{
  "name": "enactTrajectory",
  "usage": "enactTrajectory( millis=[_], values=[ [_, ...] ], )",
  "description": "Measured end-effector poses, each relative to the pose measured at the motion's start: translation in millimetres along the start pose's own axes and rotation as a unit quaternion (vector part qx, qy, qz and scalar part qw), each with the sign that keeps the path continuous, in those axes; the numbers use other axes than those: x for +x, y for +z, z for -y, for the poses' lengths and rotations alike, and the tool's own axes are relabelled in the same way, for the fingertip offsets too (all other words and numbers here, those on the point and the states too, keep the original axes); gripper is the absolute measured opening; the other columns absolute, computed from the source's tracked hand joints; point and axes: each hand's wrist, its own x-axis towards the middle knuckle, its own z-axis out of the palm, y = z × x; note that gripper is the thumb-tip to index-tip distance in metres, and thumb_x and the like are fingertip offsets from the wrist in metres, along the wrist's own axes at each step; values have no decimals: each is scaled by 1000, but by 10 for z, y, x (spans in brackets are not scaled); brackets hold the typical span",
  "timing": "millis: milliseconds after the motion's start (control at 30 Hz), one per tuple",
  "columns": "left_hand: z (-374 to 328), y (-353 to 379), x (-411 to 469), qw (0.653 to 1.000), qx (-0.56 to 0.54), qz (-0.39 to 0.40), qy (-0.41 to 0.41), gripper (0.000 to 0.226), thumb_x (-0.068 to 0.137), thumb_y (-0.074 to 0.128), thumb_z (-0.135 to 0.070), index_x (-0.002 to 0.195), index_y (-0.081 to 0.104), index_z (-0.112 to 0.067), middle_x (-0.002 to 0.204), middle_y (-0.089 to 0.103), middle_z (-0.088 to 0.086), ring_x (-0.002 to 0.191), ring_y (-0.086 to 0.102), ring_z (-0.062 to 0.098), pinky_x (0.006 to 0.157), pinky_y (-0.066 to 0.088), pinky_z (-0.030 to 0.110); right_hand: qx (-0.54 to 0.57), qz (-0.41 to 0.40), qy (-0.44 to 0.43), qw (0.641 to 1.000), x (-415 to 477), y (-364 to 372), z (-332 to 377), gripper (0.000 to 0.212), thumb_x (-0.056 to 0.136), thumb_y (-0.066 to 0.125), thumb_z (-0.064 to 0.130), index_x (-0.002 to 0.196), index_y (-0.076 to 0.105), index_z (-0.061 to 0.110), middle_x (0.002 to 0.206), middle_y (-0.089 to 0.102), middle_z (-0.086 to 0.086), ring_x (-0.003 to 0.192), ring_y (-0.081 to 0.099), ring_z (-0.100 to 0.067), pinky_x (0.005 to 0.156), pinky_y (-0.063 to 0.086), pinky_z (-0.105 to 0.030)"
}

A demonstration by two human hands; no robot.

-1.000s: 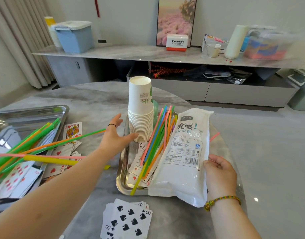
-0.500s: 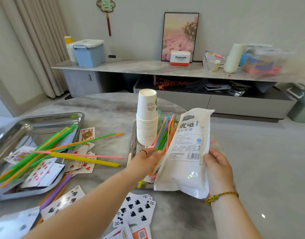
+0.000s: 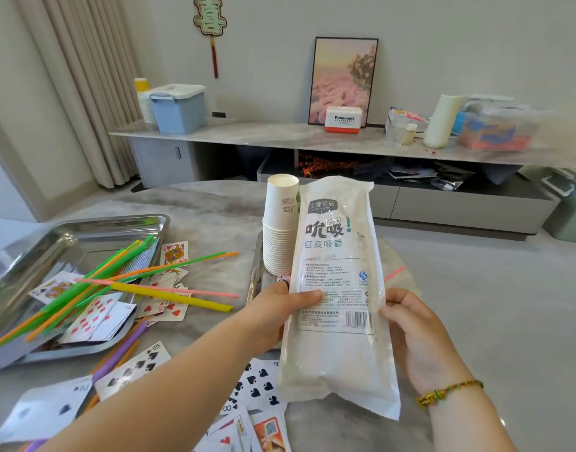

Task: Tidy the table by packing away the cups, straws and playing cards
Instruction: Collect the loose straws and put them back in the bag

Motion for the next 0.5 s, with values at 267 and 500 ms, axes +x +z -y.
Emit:
enactTrajectory(
  millis=[267, 500],
  values=[
    [-56, -61, -298, 988, 147, -26, 24, 15, 83, 58, -1, 86, 62, -15, 76, 72, -5, 65, 68, 8, 58, 56, 21, -51, 3, 5, 999, -82, 12, -65, 30, 81, 35, -15, 65, 49, 6, 45, 59, 0, 41, 57, -8, 42, 47, -15],
    [-26, -117, -483, 967, 243, -68, 41, 20, 76, 66, -4, 77, 61, -23, 66, 70, -12, 61, 67, 2, 56, 53, 16, -28, -36, -31, 998, -71, 45, -42, 16, 89, 44, 4, 77, 52, 11, 62, 64, -2, 50, 61, -10, 48, 51, -20]
  ],
)
